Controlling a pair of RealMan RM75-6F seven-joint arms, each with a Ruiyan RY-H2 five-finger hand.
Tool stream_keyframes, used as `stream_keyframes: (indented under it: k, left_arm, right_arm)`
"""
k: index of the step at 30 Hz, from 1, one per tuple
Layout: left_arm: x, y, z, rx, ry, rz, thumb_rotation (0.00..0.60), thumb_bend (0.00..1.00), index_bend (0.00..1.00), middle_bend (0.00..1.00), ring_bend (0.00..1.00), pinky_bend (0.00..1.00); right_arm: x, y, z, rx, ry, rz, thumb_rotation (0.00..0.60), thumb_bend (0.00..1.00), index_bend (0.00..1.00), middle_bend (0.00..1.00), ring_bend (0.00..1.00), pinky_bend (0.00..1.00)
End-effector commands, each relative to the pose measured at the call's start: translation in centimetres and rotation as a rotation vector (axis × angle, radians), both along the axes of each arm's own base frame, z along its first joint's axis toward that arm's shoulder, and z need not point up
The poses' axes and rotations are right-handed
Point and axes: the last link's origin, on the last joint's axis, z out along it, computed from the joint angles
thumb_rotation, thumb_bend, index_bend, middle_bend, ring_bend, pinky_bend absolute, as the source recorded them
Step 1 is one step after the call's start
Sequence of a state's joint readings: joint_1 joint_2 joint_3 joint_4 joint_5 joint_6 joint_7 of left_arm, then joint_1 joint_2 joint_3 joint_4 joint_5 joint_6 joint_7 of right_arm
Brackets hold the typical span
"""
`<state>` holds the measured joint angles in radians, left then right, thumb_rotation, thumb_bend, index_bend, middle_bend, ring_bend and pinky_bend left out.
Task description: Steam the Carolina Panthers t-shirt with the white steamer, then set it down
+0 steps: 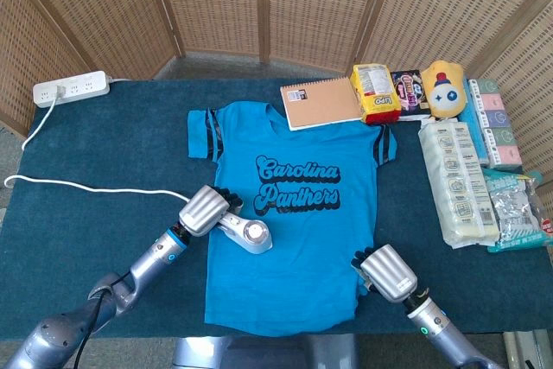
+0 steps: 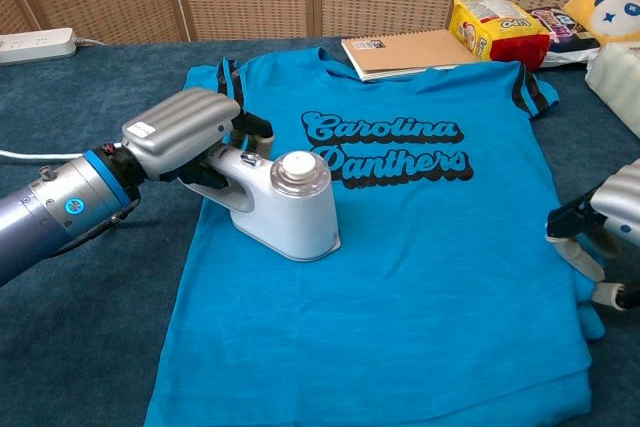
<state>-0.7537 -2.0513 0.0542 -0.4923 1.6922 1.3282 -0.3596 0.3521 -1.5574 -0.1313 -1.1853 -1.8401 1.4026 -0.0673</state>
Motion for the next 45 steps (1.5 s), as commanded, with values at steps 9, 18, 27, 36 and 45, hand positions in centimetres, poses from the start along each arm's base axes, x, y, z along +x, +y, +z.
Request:
stream_keyframes:
  k: [9,18,27,36,45]
  left_arm:
    - [1.9,-1.0,-1.3,-0.036,-0.040,-0.040,0.600,0.51,0.57,0.66,0.61,0.73]
    - [1.7,-1.2,-1.2,-0.037,-0.039,-0.042,0.600,0.51,0.57,0.66,0.61,0.73]
    - [-0.2,-0.5,0.1,-0.007,-0.004,-0.016,0.600,0.51,0.57,0.66,0.61,0.73]
    - [-1.5,0.3,1.8,0.037,-0.003,0.004,0.600,0.51,0.57,0.66,0.61,0.73]
    - [-1.8,0.8,3.8,0.085,-0.060,0.016,0.600,0.51,0.57,0.66,0.61,0.73]
  right_arm:
    - [-0.1,0.0,0.1,-0.005,0.001,-0.003,0.600,0.44,0.74,0.65,0.70,0.75]
    - [-0.1,0.0,0.2,-0.006,0.002,-0.004,0.600,0.44,0.74,0.65,0.70,0.75]
    - [0.1,0.0,0.0,-0.001,0.001,0.000,0.600,0.44,0.74,0.65,0.70,0.75]
    - [0.3,-0.1,-0.2,0.005,0.001,0.007,0.600,0.44,0.74,0.65,0.70,0.75]
    - [0.3,-0.1,0.1,-0.006,0.001,0.004,0.600,0.44,0.74,0.65,0.70,0.75]
